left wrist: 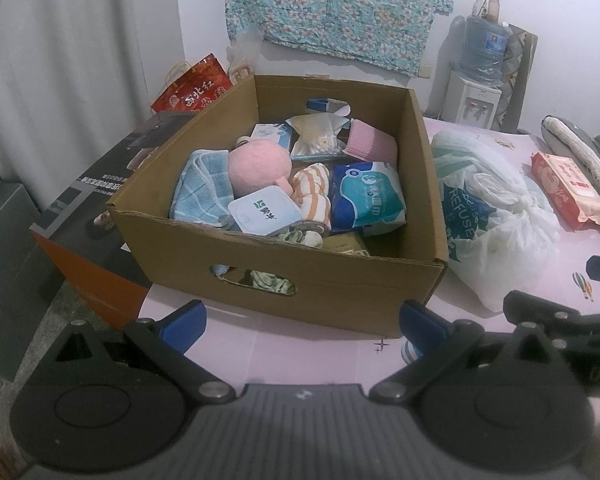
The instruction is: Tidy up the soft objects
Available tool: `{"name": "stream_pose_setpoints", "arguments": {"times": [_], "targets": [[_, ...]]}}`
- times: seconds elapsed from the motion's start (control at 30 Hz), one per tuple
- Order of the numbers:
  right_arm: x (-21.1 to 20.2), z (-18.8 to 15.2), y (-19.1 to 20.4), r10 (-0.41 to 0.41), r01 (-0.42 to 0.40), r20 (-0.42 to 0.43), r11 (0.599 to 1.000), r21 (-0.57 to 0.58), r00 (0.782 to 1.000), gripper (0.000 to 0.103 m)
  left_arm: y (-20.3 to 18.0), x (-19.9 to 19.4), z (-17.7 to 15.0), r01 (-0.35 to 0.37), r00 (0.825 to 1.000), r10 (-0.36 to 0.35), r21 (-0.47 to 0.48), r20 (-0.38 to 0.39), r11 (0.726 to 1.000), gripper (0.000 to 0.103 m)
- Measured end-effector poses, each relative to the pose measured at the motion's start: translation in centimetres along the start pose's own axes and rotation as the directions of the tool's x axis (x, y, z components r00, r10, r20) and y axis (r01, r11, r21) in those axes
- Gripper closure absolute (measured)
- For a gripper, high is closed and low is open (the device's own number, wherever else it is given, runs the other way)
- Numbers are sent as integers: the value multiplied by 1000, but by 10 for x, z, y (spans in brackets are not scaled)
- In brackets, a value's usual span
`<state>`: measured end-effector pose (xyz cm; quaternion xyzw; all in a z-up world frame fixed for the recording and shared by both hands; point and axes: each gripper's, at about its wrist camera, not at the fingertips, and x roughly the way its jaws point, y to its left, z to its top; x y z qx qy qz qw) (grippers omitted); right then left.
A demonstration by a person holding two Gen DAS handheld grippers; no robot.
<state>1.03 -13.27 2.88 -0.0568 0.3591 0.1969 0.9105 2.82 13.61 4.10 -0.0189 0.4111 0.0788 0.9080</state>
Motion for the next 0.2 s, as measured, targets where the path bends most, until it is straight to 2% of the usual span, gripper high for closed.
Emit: {"name": "stream_pose_setpoints", "arguments": {"times": [0.2], "targets": [[0,0,0,0,0,0,1000,1,1000,1,0,0,0,0,1000,0,1,1,1000,0]]}}
